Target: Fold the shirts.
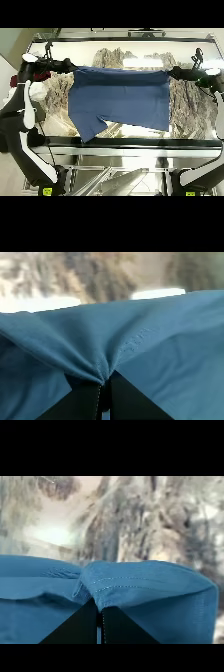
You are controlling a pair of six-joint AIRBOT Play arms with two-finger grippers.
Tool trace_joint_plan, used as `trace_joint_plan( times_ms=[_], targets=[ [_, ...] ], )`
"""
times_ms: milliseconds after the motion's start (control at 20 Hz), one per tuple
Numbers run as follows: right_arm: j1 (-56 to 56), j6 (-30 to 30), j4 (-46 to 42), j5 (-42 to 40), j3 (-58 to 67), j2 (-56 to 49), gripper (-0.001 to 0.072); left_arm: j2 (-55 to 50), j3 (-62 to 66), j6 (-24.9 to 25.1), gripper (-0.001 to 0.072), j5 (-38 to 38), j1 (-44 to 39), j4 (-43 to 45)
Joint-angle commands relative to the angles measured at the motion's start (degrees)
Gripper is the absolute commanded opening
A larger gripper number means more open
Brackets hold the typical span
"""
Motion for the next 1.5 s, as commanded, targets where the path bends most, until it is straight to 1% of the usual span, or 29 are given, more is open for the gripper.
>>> trace_joint_plan(
  times_ms=[0,100,150,200,300,400,500,550,650,700,750,800,850,900,1000,1050,1100,1200,1350,1450],
  targets=[
    [0.3,6.3,-11.2,0.6,3.5,-2.9,0.0016,-3.4,3.5,-4.8,0.0017,2.6,-2.8,12.2],
    [0.7,8.5,-19.6,3.2,3.5,-3.1,0.0016,-3.5,0.1,-5.0,0.0017,4.1,-4.0,15.5],
    [0.8,8.6,-21.7,4.0,3.5,-3.5,0.0016,-3.5,-1.4,-5.4,0.0017,5.5,-4.6,17.6],
    [1.1,8.6,-22.9,4.3,3.5,-4.0,0.0016,-3.5,-2.5,-5.6,0.0017,7.5,-5.3,20.1],
    [1.5,8.9,-24.2,4.7,3.5,-5.0,0.0016,-3.6,-3.1,-7.8,0.0016,10.4,-7.1,26.0],
    [2.5,11.1,-29.3,5.1,3.5,-5.7,0.0016,-3.6,-2.8,-9.2,0.0017,10.5,-8.7,32.3],
    [3.9,12.0,-34.1,5.5,3.5,-5.7,0.0017,-3.7,-1.9,-11.5,0.0016,9.7,-10.0,39.1],
    [4.5,12.2,-35.0,5.3,3.6,-5.7,0.0017,-3.6,-1.4,-11.6,0.0016,9.0,-10.2,40.8],
    [5.4,12.2,-35.1,5.1,3.6,-5.7,0.0018,-3.7,-0.2,-11.4,0.0019,7.4,-10.7,40.3],
    [5.8,12.2,-34.9,5.3,3.7,-5.6,0.0062,-3.6,0.7,-11.4,0.0022,6.4,-10.7,39.9],
    [5.9,12.7,-34.9,6.4,4.2,-5.5,0.0284,-3.6,2.2,-11.4,0.0161,4.3,-10.8,39.5],
    [5.8,13.4,-34.9,8.5,5.1,-5.0,0.0417,-3.4,4.2,-11.4,0.0389,1.3,-10.8,38.6],
    [5.4,13.8,-34.9,11.3,6.1,-3.7,0.0418,-2.7,5.7,-11.4,0.0596,-1.5,-10.8,38.4],
    [4.7,13.9,-34.9,13.9,6.7,-1.8,0.0418,-0.7,5.9,-11.4,0.0705,-4.2,-10.4,39.1],
    [2.5,14.0,-34.8,18.8,6.7,2.1,0.0417,4.7,1.7,-11.4,0.0693,-6.7,-8.7,38.9],
    [1.0,14.0,-34.9,22.8,6.4,3.7,0.0417,7.6,-1.7,-11.3,0.0692,-8.5,-7.5,38.9],
    [-0.9,13.6,-34.6,26.3,5.0,5.0,0.0417,10.2,-5.7,-11.3,0.0692,-10.5,-6.1,38.8],
    [-5.0,11.9,-31.1,30.1,-1.5,7.6,0.0417,14.8,-14.8,-11.1,0.0692,-13.3,-3.0,37.6],
    [-12.2,7.1,-22.8,30.9,-16.7,13.7,0.0412,21.9,-32.0,-7.8,0.0693,-14.8,2.5,28.0],
    [-17.0,4.3,-19.2,27.5,-27.1,18.3,0.0412,25.5,-42.1,-6.7,0.0692,-13.1,5.3,24.8]
  ],
)
